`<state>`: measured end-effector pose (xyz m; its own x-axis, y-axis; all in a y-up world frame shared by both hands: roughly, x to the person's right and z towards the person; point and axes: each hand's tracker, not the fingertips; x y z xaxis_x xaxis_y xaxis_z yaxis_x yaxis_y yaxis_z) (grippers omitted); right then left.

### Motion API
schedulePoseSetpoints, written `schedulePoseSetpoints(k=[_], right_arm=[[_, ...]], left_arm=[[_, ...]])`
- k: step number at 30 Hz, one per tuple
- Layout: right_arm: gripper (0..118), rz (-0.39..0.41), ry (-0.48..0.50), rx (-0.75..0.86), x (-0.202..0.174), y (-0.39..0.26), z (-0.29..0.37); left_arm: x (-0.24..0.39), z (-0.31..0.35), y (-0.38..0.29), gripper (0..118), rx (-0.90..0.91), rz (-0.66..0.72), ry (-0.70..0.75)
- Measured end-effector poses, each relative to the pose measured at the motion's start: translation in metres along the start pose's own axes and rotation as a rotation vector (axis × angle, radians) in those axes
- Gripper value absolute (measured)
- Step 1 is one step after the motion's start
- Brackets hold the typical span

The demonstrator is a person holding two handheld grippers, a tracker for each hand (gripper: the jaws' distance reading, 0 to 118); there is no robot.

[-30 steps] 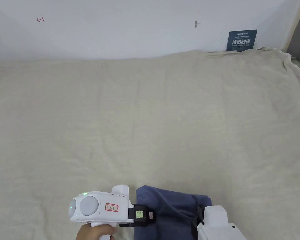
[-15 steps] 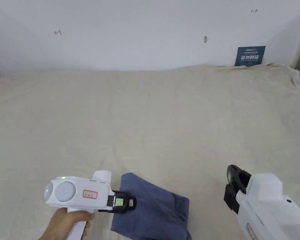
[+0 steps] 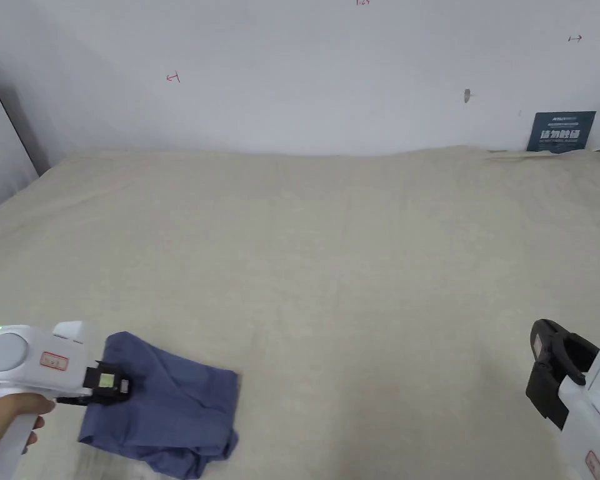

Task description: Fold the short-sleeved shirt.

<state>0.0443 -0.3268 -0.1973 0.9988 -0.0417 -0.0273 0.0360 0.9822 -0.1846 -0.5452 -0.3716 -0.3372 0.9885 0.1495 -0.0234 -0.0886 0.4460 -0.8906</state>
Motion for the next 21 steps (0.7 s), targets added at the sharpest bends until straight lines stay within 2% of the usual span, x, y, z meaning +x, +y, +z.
schedulePoseSetpoints(k=[8,10,15,16,18,19,21], right_arm=[[0,0.003,0.004,-0.024,0.003,-0.009,0.003],[0,-0.001,0.005,-0.032,0.006,-0.011,0.005],[0,-0.003,0.001,-0.056,0.013,-0.013,0.011],[0,-0.004,0.001,-0.058,0.013,-0.011,0.011],[0,-0.010,0.003,-0.069,0.016,-0.010,0.013],[0,-0.012,0.005,-0.069,0.018,-0.009,0.015],[0,-0.014,0.005,-0.072,0.017,-0.005,0.015]], left_arm=[[-0.065,-0.001,-0.004,20,-0.036,0.110,0.110],[-0.072,-0.012,-0.005,20,-0.067,0.175,0.174],[-0.073,-0.032,-0.018,22,-0.059,0.208,0.195],[-0.072,-0.034,-0.020,25,-0.058,0.212,0.201],[-0.074,-0.037,-0.022,38,-0.047,0.227,0.228],[-0.073,-0.037,-0.022,51,-0.049,0.231,0.270],[-0.070,-0.035,-0.023,70,-0.039,0.220,0.342]])
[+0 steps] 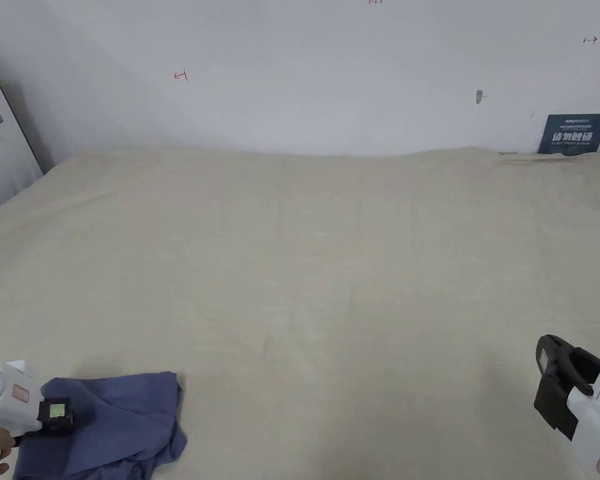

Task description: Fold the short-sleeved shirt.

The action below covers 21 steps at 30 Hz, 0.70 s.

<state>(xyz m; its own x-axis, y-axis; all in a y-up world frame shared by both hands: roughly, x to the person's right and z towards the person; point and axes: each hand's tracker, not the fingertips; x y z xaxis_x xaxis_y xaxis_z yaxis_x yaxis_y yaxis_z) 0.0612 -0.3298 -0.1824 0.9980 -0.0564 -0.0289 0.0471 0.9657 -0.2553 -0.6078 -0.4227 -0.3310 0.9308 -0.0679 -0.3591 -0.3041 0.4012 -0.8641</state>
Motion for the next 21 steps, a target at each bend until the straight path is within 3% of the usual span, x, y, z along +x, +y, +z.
schedulePoseSetpoints(k=[4,14,21], right_arm=[[0,0.000,0.007,0.000,-0.001,0.006,0.002],[0,0.019,-0.019,0.028,-0.005,0.021,0.005],[0,0.047,-0.029,0.082,-0.010,0.036,-0.010]], left_arm=[[0.002,0.021,-0.006,103,0.135,0.008,0.014],[0.049,0.130,-0.019,105,0.460,-0.055,-0.170],[0.101,0.214,-0.040,115,0.747,-0.146,-0.268]])
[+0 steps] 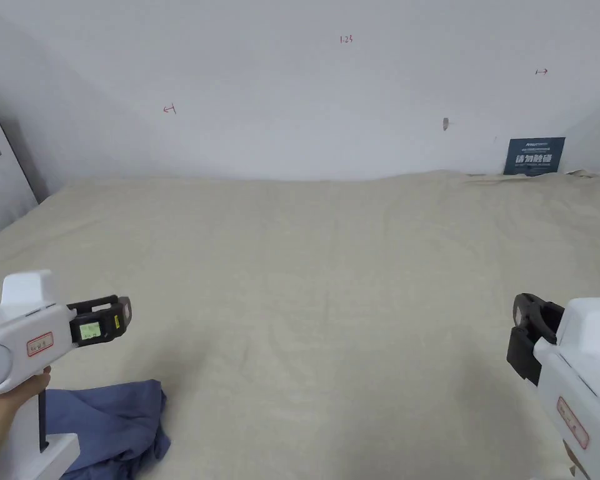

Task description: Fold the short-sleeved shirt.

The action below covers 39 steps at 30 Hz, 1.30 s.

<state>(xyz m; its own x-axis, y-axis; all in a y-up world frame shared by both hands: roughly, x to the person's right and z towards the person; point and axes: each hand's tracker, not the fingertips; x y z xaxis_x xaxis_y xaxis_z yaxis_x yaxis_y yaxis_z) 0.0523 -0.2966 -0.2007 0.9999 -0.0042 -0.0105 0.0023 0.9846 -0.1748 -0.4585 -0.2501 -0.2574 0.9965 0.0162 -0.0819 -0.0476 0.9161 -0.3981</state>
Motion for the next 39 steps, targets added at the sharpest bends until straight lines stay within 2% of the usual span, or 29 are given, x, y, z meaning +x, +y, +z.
schedulePoseSetpoints(k=[5,12,15,17,18,19,20,23,25,27,39], right_arm=[[0,0.012,-0.002,0.032,0.000,0.025,0.025],[0,0.017,-0.012,0.055,0.017,0.016,0.017],[0,0.014,-0.014,0.061,0.020,0.014,0.018],[0,0.014,-0.020,0.065,0.022,0.012,0.018],[0,0.014,-0.023,0.066,0.022,0.013,0.021],[0,0.013,-0.024,0.067,0.022,0.012,0.022],[0,0.012,-0.024,0.068,0.023,0.011,0.023],[0,0.015,-0.026,0.067,0.024,0.010,0.026],[0,0.017,-0.030,0.068,0.026,0.008,0.028],[0,0.015,-0.035,0.070,0.027,0.006,0.030],[0,0.011,-0.053,0.087,0.031,0.007,0.035]], left_arm=[[0.045,0.028,0.013,118,0.167,0.005,-0.044],[0.107,0.030,-0.010,118,0.265,-0.096,-0.058],[0.127,0.028,-0.027,114,0.300,-0.104,-0.080],[0.143,0.033,-0.038,95,0.340,-0.078,-0.091],[0.148,0.034,-0.043,79,0.360,-0.067,-0.086],[0.153,0.035,-0.047,54,0.365,-0.052,-0.067],[0.164,0.037,-0.050,41,0.367,-0.052,-0.049],[0.175,0.038,-0.059,25,0.380,-0.073,-0.046],[0.182,0.040,-0.063,3,0.385,-0.074,-0.061],[0.187,0.040,-0.068,0,0.396,-0.079,-0.054],[0.200,0.041,-0.074,0,0.410,-0.093,-0.074]])
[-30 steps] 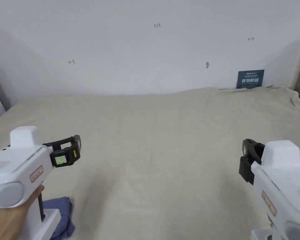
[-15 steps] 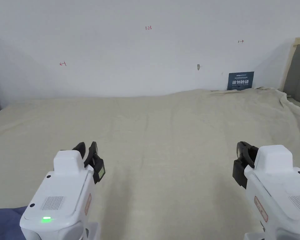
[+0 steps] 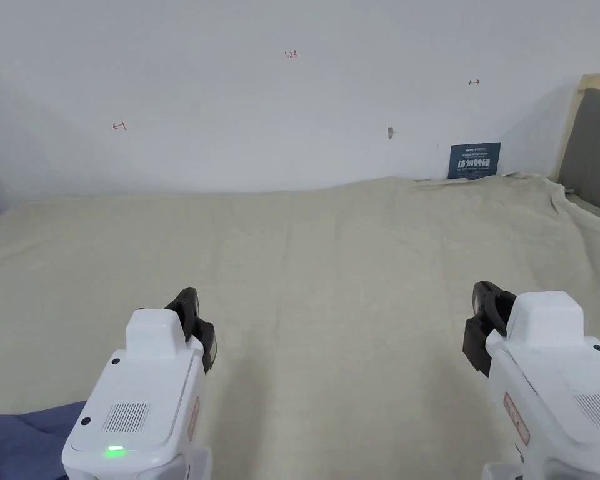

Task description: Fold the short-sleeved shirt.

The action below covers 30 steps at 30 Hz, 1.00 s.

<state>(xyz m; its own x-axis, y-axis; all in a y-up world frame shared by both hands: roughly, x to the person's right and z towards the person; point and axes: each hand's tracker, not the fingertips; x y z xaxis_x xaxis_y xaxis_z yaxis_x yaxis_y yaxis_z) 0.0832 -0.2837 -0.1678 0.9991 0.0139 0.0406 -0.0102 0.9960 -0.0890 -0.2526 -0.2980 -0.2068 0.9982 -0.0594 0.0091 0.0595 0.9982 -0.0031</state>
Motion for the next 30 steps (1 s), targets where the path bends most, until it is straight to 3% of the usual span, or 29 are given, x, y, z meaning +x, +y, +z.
schedulePoseSetpoints(k=[30], right_arm=[[0,0.011,0.002,0.009,0.0011,0.0053,0.0051]], left_arm=[[0.0061,0.0051,-0.0001,0,0.009,-0.035,-0.009]])
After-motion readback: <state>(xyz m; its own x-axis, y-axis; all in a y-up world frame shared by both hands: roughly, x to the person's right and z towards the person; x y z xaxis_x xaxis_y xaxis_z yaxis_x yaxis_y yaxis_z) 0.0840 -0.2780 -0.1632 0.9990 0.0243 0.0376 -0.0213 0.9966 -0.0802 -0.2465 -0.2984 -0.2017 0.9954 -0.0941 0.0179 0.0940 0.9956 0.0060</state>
